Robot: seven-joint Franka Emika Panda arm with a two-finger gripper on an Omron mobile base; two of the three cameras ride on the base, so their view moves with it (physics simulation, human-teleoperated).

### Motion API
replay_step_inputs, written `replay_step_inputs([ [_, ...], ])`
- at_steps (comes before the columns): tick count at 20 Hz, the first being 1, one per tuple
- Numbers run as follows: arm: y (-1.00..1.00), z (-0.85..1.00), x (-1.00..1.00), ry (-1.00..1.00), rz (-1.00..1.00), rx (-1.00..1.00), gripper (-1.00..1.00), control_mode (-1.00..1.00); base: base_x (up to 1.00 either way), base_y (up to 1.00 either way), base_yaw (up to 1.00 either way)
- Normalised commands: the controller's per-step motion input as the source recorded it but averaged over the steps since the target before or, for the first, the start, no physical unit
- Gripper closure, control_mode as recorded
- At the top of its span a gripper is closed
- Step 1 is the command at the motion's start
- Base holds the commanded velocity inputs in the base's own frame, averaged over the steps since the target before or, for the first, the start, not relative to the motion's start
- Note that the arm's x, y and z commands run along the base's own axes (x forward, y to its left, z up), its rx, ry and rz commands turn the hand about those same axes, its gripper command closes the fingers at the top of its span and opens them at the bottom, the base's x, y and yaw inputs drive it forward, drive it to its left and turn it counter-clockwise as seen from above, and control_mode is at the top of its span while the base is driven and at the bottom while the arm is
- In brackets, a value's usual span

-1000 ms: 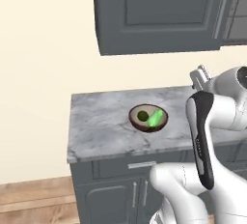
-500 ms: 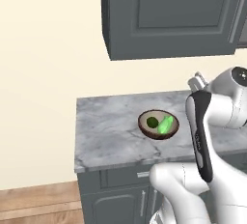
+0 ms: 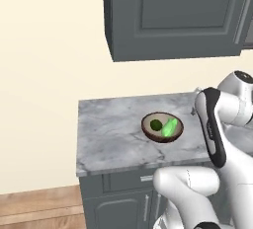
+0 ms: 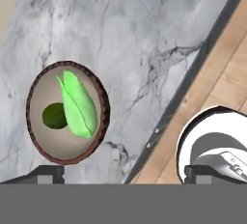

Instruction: Place the bowl with the lime and corn on the second highest shelf of the fridge. Place the bowl with the fish and steak on the top shelf of the fridge.

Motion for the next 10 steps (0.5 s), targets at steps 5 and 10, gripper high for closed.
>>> replay_step_inputs([
  [5, 0.01, -0.21, 0.20, 0.02, 0.00, -0.02, -1.00, -1.00, 0.00, 0.00, 0.00],
  [10, 0.11, -0.63, 0.17, 0.06, 0.00, -0.01, -1.00, -1.00, 0.00, 0.00, 0.00],
])
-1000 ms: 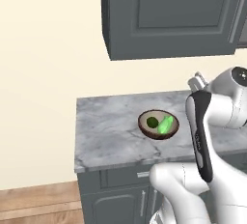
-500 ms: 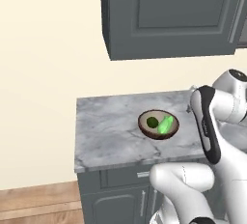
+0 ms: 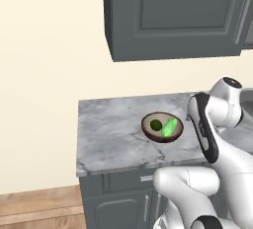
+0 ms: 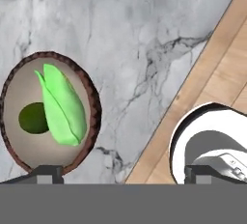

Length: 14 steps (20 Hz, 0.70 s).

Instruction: Place the bowl with the lime and corn on the second highest shelf of the fridge. Place the bowl with the fish and steak on the top shelf of the fridge.

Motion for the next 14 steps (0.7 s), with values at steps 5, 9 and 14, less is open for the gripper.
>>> replay_step_inputs([
  [5, 0.06, -0.53, 0.27, 0.08, 0.03, 0.00, -1.00, -1.00, 0.00, 0.00, 0.00],
  [9, 0.00, -0.29, 0.30, 0.10, 0.08, 0.00, -1.00, -1.00, 0.00, 0.00, 0.00],
  [14, 0.00, -0.08, 0.41, 0.11, 0.19, -0.01, -1.00, -1.00, 0.00, 0.00, 0.00],
])
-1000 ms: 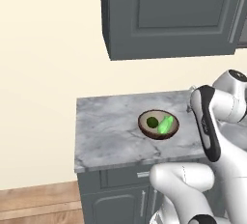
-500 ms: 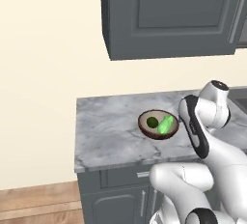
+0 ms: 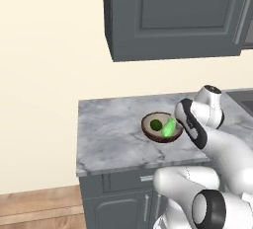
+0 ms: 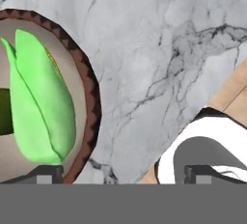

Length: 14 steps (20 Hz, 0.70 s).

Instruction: Place the bowl with the lime and corn on the second highest shelf of the fridge. Place the bowl with the fish and steak on the top shelf of the fridge.

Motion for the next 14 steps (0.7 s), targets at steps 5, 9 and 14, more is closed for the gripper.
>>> replay_step_inputs([
  [5, 0.04, -0.20, 0.05, 0.02, 0.01, 0.00, -1.00, -1.00, 0.00, 0.00, 0.00],
  [9, 0.00, -0.53, 0.14, 0.00, 0.00, 0.00, -1.00, -1.00, 0.00, 0.00, 0.00],
  [14, 0.00, -0.18, 0.26, 0.00, 0.00, 0.00, -1.00, -1.00, 0.00, 0.00, 0.00],
])
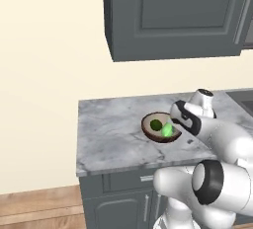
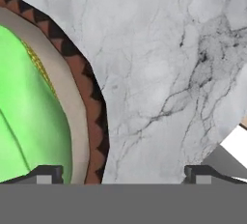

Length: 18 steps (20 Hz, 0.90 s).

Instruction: Place the bowl with the lime and corn on the second highest shelf of the fridge. Place the bowl with the fish and steak on the top shelf of the fridge.

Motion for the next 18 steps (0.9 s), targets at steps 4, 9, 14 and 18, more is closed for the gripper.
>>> replay_step_inputs([
  [4, 0.01, -0.09, 0.26, 0.02, 0.00, 0.00, -1.00, -1.00, 0.00, 0.00, 0.00],
  [9, 0.04, -0.21, 0.24, 0.05, 0.00, 0.00, -1.00, -1.00, 0.00, 0.00, 0.00],
  [14, 0.01, -0.37, -0.22, 0.03, 0.05, -0.01, -1.00, -1.00, 0.00, 0.00, 0.00],
  [18, 0.14, 0.07, -0.19, -0.04, 0.11, 0.00, -1.00, -1.00, 0.00, 0.00, 0.00],
])
